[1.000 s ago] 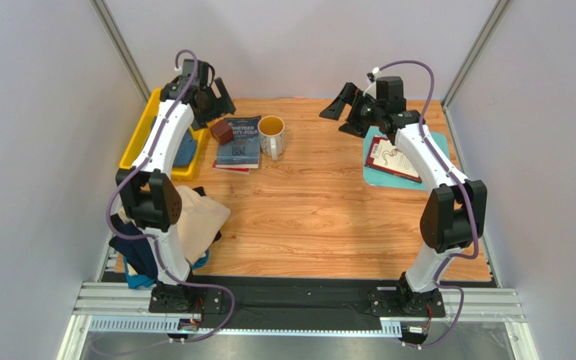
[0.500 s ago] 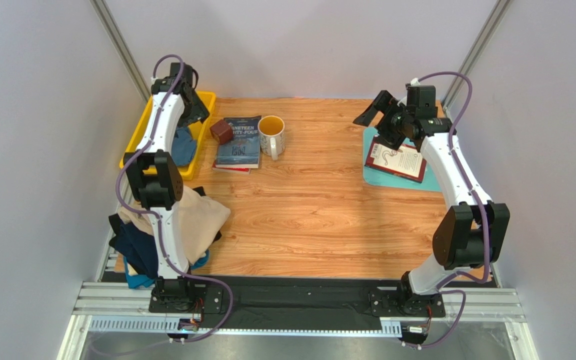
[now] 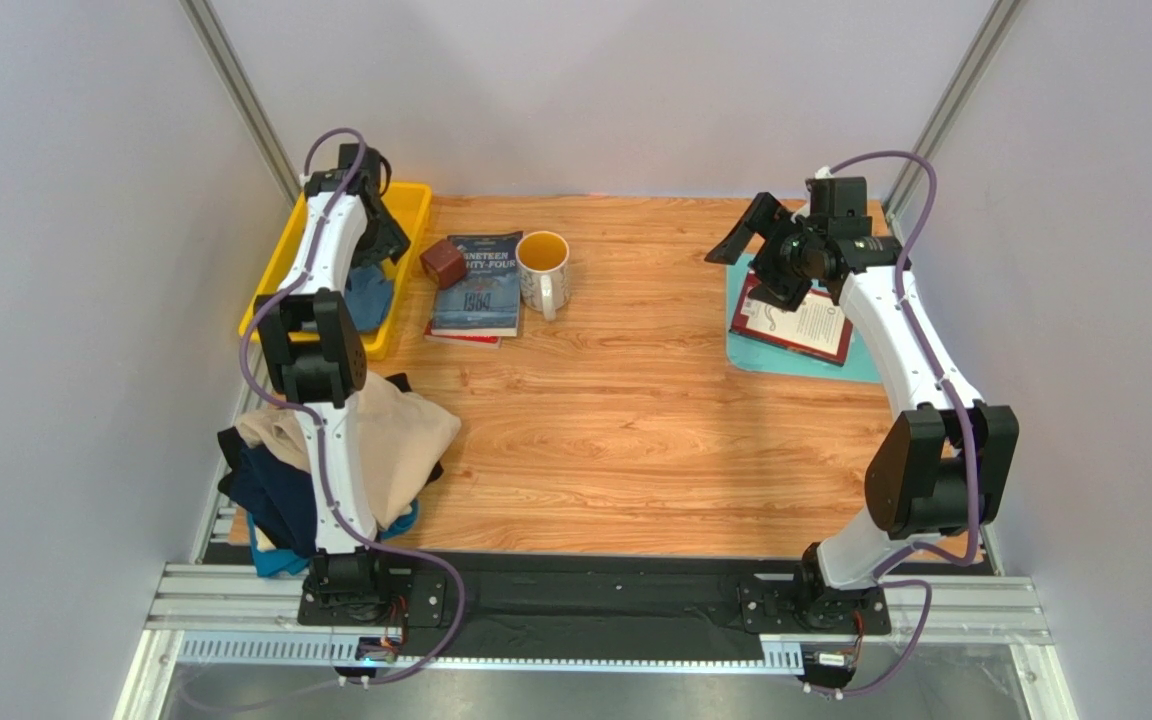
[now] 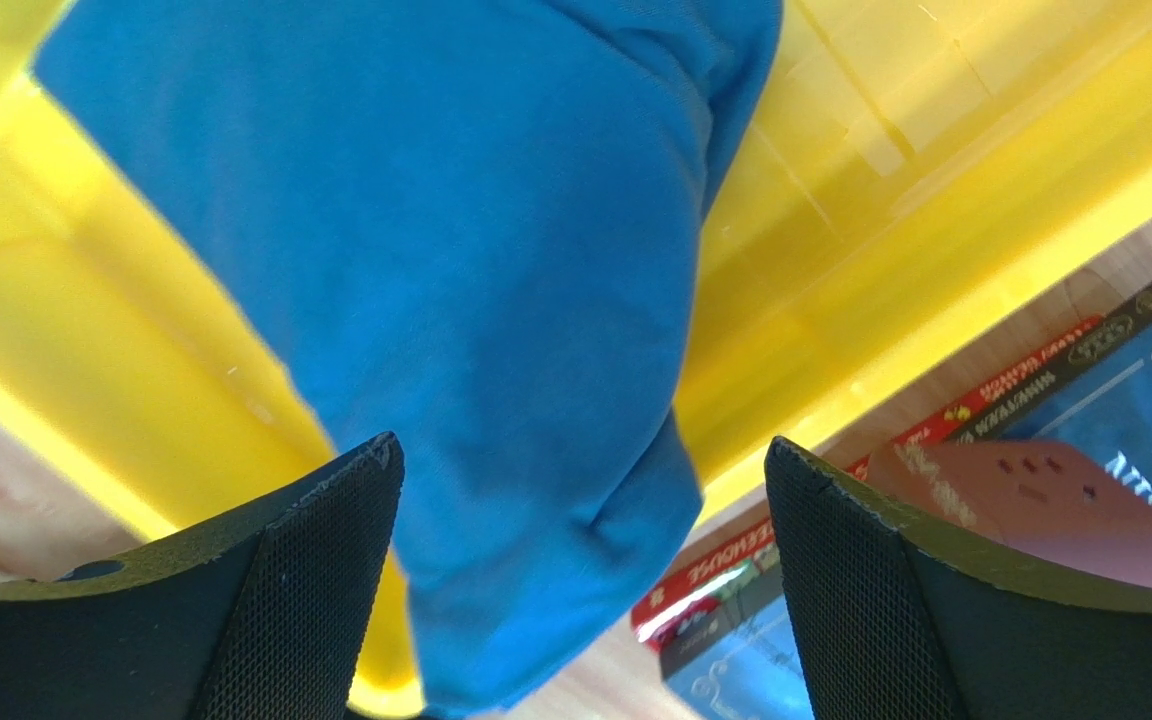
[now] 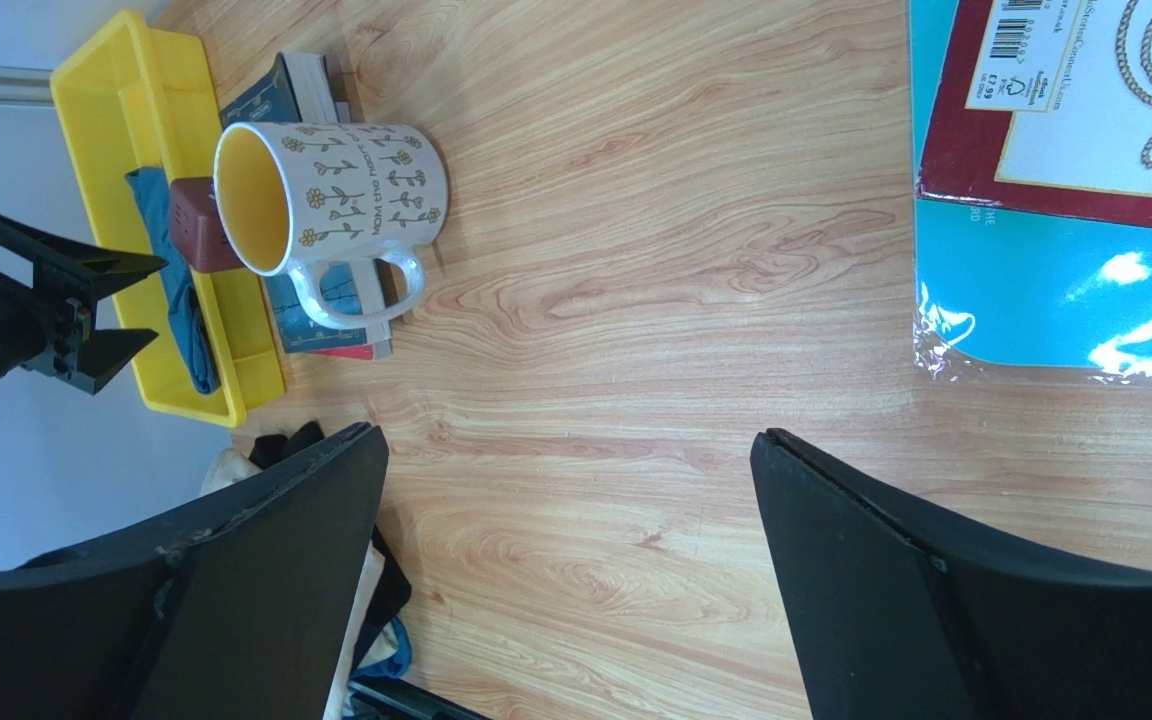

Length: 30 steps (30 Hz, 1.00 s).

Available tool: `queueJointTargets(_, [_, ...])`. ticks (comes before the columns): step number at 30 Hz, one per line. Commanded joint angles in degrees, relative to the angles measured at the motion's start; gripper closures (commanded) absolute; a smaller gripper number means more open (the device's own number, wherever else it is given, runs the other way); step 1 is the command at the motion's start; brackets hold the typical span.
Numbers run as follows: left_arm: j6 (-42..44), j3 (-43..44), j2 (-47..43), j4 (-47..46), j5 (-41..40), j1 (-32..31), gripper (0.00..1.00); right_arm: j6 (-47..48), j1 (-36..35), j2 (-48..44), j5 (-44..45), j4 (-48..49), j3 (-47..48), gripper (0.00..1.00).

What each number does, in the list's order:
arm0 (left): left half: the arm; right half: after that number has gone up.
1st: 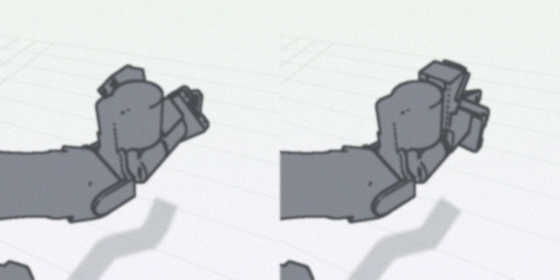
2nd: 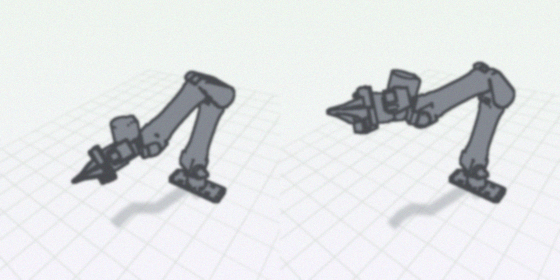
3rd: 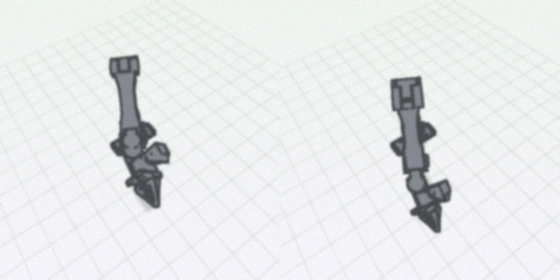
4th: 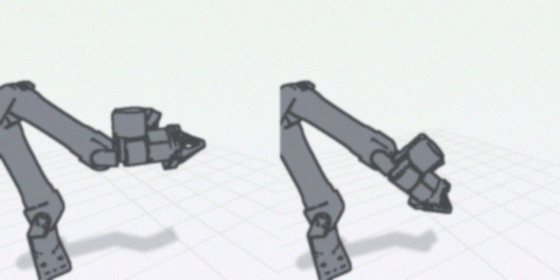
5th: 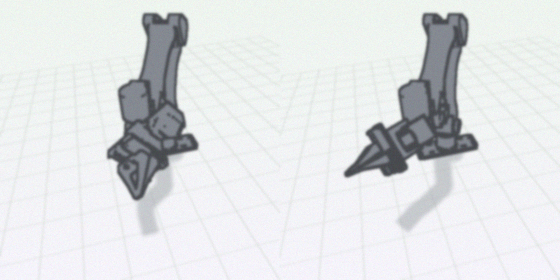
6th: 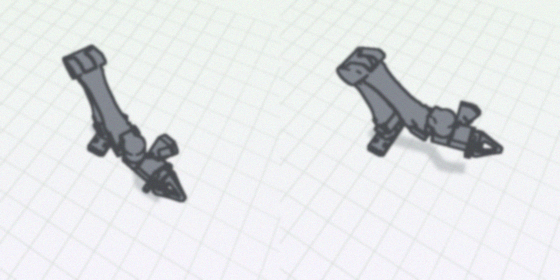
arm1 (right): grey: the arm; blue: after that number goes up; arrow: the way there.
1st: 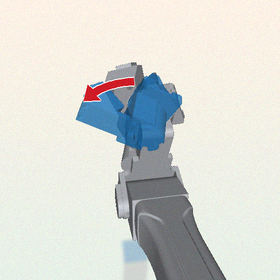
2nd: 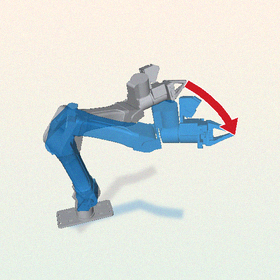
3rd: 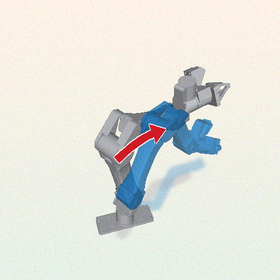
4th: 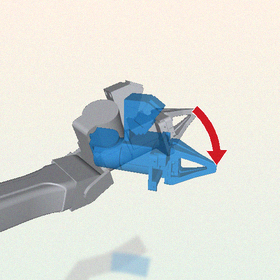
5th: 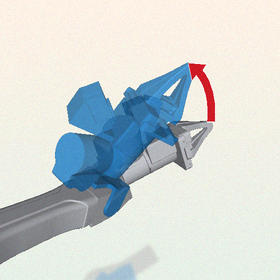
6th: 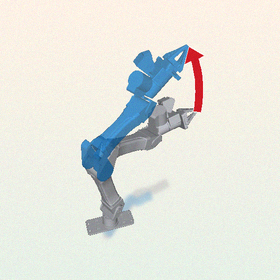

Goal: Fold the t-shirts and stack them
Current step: Grab crumpled tshirt from bin with the left arm

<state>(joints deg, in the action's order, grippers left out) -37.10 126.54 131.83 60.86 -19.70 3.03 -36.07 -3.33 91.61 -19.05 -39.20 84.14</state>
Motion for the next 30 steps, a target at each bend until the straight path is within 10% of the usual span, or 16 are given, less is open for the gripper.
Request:
queueJointTargets(1, [-0.1, 3.4, 3.0, -0.6, 1.4, 0.7, 0.05, 1.6, 0.2, 0.0, -0.7, -0.5, 1.1, 0.0])
queueJointTargets(15, [-2.7, 2.6, 6.0, -0.3, 4.1, 1.8, 0.17, 2.9, 1.3, 1.4, -2.9, -1.9, 1.1, 0.0])
queueJointTargets(23, [-3.0, 0.4, 5.9, 1.5, 4.6, 1.8, 0.64, 2.4, 1.3, 3.4, -5.1, -1.9, 1.6, 0.0])
queueJointTargets(26, [-2.7, 0.1, 5.1, 1.5, 4.2, 1.8, 0.96, 2.1, 1.4, 3.7, -5.6, -1.8, 1.1, 0.0])
queueJointTargets(30, [-3.1, 1.0, 1.9, 1.1, 1.5, 1.8, 1.0, 0.0, 1.4, 3.1, -6.3, -1.1, -0.4, 0.0])
